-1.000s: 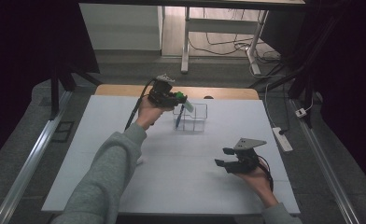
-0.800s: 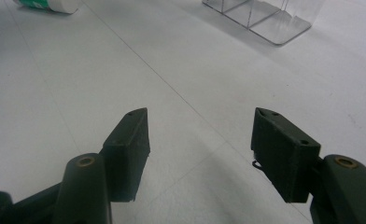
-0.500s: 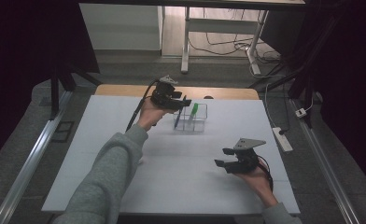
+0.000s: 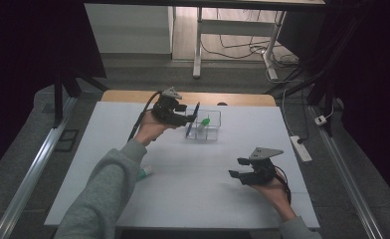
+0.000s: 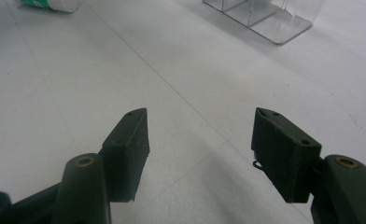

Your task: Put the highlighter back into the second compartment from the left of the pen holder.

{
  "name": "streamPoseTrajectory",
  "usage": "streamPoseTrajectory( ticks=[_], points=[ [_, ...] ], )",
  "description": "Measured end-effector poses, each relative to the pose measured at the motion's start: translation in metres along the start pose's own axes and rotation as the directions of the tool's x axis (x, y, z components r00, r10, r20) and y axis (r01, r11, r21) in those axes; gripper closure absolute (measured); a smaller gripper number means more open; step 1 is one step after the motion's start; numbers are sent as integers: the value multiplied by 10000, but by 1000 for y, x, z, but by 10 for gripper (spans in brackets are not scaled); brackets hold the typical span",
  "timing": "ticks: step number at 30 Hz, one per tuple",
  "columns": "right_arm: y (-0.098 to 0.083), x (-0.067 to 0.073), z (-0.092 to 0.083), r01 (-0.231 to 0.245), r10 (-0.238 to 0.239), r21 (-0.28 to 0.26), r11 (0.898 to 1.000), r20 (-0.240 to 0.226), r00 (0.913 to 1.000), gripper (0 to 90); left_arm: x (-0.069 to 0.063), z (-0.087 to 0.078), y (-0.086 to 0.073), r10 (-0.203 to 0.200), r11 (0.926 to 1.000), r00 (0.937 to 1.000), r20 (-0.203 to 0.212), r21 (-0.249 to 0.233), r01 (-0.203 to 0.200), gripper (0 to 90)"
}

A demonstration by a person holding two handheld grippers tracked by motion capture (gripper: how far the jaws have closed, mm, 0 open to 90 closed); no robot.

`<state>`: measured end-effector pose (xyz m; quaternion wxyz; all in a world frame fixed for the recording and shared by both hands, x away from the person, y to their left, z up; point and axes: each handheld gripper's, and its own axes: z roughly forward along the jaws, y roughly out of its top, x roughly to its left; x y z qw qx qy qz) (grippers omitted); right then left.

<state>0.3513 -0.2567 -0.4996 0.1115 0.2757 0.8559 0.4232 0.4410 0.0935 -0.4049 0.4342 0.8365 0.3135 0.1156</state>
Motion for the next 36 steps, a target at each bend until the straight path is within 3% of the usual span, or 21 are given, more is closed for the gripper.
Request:
streamPoseTrajectory(
  ticks=[7, 12, 19, 25, 36],
  points=[
    [1, -1, -1, -11, 11, -76, 10000, 29, 10000, 360, -10, -17, -20, 251, 9997, 9997, 38, 12, -251, 386],
    [-1, -3, -2, -52, 52, -64, 10000, -17, 10000, 360, -18, -25, -36, 440, 9986, 9990, 57, 288, -441, 389],
    [0, -3, -6, -28, 28, -272, 9996, -23, 10000, 360, -28, -36, -62, 367, 9989, 9991, 220, 287, -373, 387],
    [-3, -3, -12, -126, 127, -315, 9994, 38, 9999, 358, -32, -47, -82, 443, 9979, 9990, 24, 472, -444, 382],
    [-11, 2, -24, 33, -25, -341, 9994, 244, 9997, 357, -40, -58, -104, 656, 9946, 9978, 57, 800, -659, 380]
  ],
)
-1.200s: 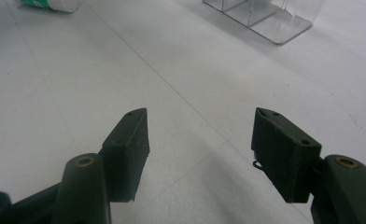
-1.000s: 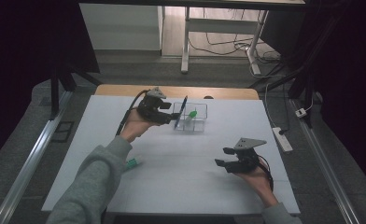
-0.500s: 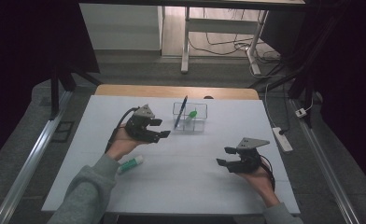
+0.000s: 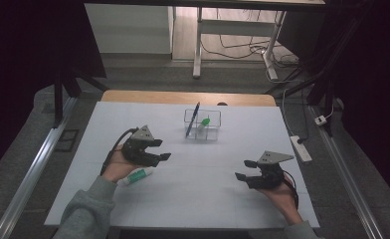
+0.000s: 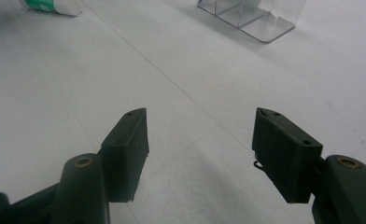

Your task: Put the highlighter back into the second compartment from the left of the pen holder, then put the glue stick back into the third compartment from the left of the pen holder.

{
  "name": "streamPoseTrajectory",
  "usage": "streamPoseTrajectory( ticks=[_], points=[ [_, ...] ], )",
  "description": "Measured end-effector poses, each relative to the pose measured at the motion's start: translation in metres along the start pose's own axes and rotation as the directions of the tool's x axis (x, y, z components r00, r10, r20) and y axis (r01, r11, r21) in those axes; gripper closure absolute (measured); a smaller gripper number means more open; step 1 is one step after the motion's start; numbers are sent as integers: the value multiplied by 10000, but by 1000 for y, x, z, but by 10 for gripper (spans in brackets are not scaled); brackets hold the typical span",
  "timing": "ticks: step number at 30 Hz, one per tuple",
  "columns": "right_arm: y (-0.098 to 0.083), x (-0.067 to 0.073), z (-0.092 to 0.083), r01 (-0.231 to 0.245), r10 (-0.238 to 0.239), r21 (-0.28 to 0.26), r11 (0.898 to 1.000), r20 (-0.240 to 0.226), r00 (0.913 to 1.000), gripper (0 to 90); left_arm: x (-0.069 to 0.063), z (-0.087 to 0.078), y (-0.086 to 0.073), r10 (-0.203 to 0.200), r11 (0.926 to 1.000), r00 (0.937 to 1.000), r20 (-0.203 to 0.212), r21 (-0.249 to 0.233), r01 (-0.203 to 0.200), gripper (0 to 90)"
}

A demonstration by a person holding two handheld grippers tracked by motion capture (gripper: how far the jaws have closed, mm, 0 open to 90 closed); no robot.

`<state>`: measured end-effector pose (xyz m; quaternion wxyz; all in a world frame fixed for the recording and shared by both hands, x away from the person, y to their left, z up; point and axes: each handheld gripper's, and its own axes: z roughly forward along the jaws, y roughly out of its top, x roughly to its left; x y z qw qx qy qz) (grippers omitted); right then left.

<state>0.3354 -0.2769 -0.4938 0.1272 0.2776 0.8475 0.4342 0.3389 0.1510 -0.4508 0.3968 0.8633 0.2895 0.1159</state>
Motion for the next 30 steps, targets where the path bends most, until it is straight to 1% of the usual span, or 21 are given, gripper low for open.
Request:
streamPoseTrajectory(
  ticks=[3, 4, 6, 8, 9, 10, 12, 13, 14, 15, 17, 18, 19, 22, 24, 26, 30],
  points=[
    [-1, 1, -3, 66, -66, -86, 9999, 59, 10000, 357, -2, -2, -4, -29, 10000, 10000, -75, 3, 29, 378],
    [-1, 0, -3, 50, -50, -101, 9999, 36, 10000, 357, -2, -3, -5, 23, 10000, 10000, -83, 67, -23, 378],
    [-1, -1, -3, 83, -82, -48, 10000, 145, 9999, 357, -3, -4, -9, 72, 9998, 9999, -150, 201, -69, 374],
    [-1, -1, -3, 100, -99, -41, 9999, 167, 9998, 357, -1, -6, -13, 18, 9996, 9999, -117, 285, -15, 372],
    [-1, -1, -3, 111, -110, -73, 9999, 75, 9999, 357, 0, -8, -14, -32, 9994, 10000, -81, 344, 35, 370],
    [-1, -1, -3, 136, -136, -43, 9999, 114, 9998, 357, 1, -9, -16, -88, 9991, 9999, -54, 403, 91, 369],
    [-1, -2, -2, 149, -149, -32, 9999, 84, 9999, 357, 3, -10, -19, -124, 9981, 9999, -3, 605, 124, 365],
    [-2, -2, -2, 131, -131, -19, 9999, 78, 9999, 357, 4, -11, -20, -164, 9978, 9999, -18, 637, 165, 364],
    [-2, -2, -3, 148, -149, 43, 9999, 170, 9997, 357, 4, -12, -22, -187, 9975, 9998, -19, 677, 188, 363],
    [-2, -3, -2, 127, -128, 11, 9999, 91, 9999, 357, 5, -13, -23, -204, 9971, 9998, -48, 730, 207, 360],
    [-3, -4, -3, 104, -104, 9, 9999, 103, 9999, 357, 5, -16, -26, -217, 9966, 9997, -115, 797, 225, 358],
    [-3, -4, -3, 119, -120, 56, 9999, 217, 9997, 357, 6, -18, -27, -212, 9963, 9997, -112, 829, 221, 356],
    [-3, -5, -3, 130, -131, 75, 9999, 124, 9998, 357, 7, -20, -28, -257, 9961, 9996, -115, 839, 266, 354],
    [-3, -4, -2, 132, -134, 96, 9999, 210, 9997, 357, 10, -26, -32, -382, 9952, 9990, -250, 891, 403, 353],
    [-3, -4, -1, 122, -122, 98, 9999, 62, 9999, 357, 11, -29, -34, -469, 9939, 9980, -421, 983, 509, 352],
    [-2, -4, -1, 154, -155, 115, 9998, 36, 9999, 357, 10, -32, -34, -397, 9929, 9973, -622, 1100, 463, 350],
    [-3, -5, 0, 126, -127, 193, 9997, 54, 9999, 357, 8, -35, -34, -264, 9918, 9968, -750, 1225, 355, 346]
  ],
)
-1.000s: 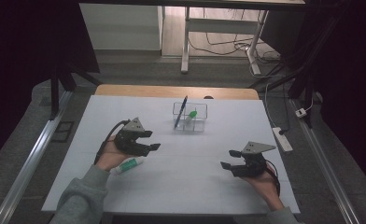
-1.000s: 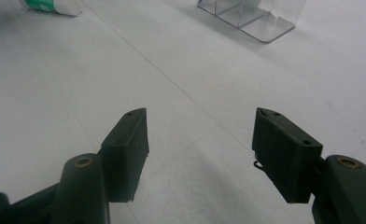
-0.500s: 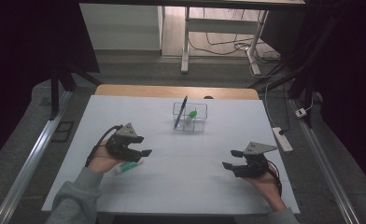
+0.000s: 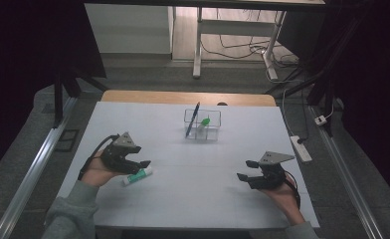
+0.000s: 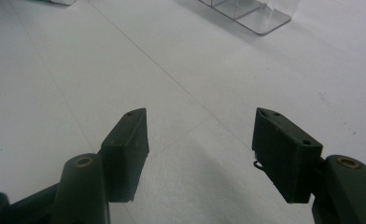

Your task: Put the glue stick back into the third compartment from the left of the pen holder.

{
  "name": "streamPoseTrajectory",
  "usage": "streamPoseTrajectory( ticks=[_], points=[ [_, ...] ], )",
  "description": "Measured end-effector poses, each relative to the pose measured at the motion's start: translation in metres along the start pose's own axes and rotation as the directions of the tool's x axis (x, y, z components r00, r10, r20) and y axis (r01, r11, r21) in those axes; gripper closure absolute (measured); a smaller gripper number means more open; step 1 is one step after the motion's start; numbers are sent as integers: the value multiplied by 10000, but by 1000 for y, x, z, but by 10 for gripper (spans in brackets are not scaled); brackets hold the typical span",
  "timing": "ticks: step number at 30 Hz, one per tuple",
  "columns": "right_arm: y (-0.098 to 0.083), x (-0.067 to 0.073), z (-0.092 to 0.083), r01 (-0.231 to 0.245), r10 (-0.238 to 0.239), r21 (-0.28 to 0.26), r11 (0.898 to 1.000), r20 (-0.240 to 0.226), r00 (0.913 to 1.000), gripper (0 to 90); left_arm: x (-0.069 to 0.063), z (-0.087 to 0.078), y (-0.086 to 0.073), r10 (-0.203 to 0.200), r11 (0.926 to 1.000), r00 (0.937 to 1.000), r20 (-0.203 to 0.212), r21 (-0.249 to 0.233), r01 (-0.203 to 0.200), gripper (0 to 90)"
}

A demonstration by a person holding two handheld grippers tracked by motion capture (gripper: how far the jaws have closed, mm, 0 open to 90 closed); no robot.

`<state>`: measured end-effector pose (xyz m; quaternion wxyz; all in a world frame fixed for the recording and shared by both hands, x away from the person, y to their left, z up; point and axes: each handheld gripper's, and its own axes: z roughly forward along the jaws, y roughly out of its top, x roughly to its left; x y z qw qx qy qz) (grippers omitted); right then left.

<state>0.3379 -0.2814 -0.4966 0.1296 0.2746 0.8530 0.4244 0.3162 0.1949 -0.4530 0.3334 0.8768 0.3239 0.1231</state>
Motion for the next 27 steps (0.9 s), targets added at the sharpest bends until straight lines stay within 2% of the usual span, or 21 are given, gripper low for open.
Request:
streamPoseTrajectory(
  ticks=[15, 19, 27],
  points=[
    [0, 1, 3, 65, -64, 106, 9999, -116, 9999, 355, 1, 2, -8, 61, 9981, 10000, 1, 606, -61, 339],
    [0, 0, 3, 61, -59, 118, 9999, -142, 9999, 351, 3, 4, -12, 33, 9963, 10000, 19, 854, -35, 338],
    [1, 0, 3, 68, -67, 143, 9999, -132, 9999, 350, 5, 13, -17, 28, 9909, 9998, -215, 1343, 2, 336]
  ],
)
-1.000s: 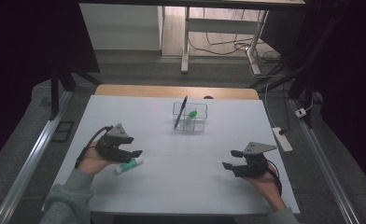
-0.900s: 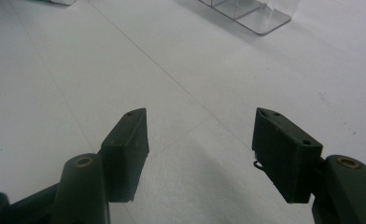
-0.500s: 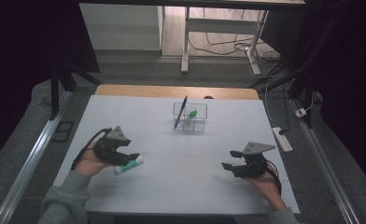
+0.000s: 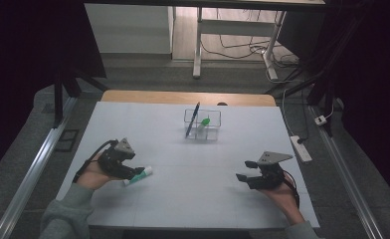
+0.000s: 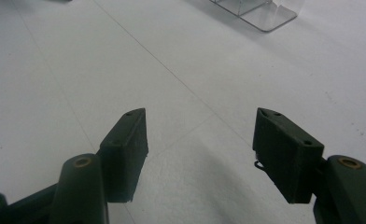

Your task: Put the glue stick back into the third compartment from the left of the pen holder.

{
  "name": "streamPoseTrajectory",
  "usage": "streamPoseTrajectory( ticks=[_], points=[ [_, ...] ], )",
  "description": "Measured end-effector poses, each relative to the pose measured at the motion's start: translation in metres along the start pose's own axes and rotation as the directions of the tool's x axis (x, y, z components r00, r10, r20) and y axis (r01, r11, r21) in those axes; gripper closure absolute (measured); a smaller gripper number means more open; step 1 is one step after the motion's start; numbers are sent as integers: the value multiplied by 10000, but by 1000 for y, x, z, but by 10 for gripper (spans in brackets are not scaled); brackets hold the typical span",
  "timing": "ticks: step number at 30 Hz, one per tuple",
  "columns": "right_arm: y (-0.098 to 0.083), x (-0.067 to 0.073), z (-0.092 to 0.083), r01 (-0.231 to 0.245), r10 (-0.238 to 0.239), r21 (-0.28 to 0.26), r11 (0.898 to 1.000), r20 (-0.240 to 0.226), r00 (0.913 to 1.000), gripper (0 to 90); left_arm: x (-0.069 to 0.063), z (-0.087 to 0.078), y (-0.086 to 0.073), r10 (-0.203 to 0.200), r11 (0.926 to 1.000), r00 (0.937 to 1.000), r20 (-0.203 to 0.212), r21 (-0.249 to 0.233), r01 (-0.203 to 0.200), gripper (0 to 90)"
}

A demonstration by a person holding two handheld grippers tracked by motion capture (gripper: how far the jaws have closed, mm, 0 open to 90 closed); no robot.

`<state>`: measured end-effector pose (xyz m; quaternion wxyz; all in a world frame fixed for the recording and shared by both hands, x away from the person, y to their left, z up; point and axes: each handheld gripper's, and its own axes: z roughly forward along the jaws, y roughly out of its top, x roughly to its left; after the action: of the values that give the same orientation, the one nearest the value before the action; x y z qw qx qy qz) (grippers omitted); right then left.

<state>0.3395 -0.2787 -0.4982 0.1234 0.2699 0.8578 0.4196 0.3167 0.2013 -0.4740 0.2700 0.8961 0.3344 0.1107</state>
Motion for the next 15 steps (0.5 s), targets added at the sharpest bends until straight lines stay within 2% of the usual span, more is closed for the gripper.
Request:
streamPoseTrajectory(
  ticks=[8, 15],
  points=[
    [0, 0, 1, 30, -30, 120, 9999, 24, 10000, 350, -2, 20, 7, 68, 9980, 10000, 54, 625, -71, 332],
    [0, -1, 1, -4, 3, 115, 9999, 16, 10000, 350, -1, 39, 15, 72, 9918, 9996, 255, 1271, -104, 330]
  ],
)
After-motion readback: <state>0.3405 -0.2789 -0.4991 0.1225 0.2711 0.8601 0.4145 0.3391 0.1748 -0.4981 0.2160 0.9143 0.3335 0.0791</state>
